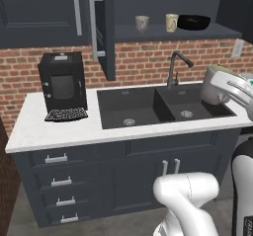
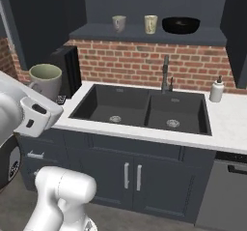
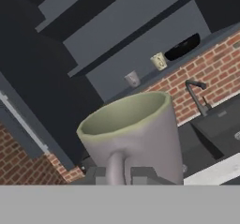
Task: Gather all objects into one cabinet and sort the glasses and bowls to opposite sides.
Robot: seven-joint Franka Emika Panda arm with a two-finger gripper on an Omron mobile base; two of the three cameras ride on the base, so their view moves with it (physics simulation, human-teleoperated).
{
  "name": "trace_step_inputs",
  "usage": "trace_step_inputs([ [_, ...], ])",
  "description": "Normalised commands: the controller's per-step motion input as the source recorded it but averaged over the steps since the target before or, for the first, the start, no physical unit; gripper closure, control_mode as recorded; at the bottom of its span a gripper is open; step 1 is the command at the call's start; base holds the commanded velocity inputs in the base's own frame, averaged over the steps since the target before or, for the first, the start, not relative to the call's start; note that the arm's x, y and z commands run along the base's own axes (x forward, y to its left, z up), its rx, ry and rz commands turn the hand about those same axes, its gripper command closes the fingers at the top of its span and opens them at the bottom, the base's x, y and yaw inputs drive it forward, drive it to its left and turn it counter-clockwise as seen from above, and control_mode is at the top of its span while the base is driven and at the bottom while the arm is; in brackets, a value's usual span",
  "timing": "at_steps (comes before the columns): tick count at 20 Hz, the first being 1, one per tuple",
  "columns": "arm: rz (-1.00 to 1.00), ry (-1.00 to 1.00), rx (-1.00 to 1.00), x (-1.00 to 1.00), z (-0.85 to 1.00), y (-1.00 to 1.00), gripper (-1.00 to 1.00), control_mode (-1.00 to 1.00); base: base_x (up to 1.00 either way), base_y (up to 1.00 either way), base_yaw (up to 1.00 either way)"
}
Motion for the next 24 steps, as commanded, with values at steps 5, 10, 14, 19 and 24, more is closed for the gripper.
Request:
trace_step_inputs([
  [5, 0.00, 0.00, 0.00, 0.00, 0.00, 0.00, 1.00, 1.00, 0.11, -0.01, 0.01],
  [10, 0.00, 0.00, 0.00, 0.00, 0.00, 0.00, 1.00, 1.00, 0.15, -0.04, 0.00],
  [14, 0.00, 0.00, 0.00, 0.00, 0.00, 0.00, 1.00, 1.00, 0.25, -0.23, 0.00],
  [19, 0.00, 0.00, 0.00, 0.00, 0.00, 0.00, 1.00, 1.00, 0.44, -0.13, -0.02],
  [24, 0.00, 0.00, 0.00, 0.00, 0.00, 0.00, 1.00, 1.00, 0.46, -0.16, 0.00],
])
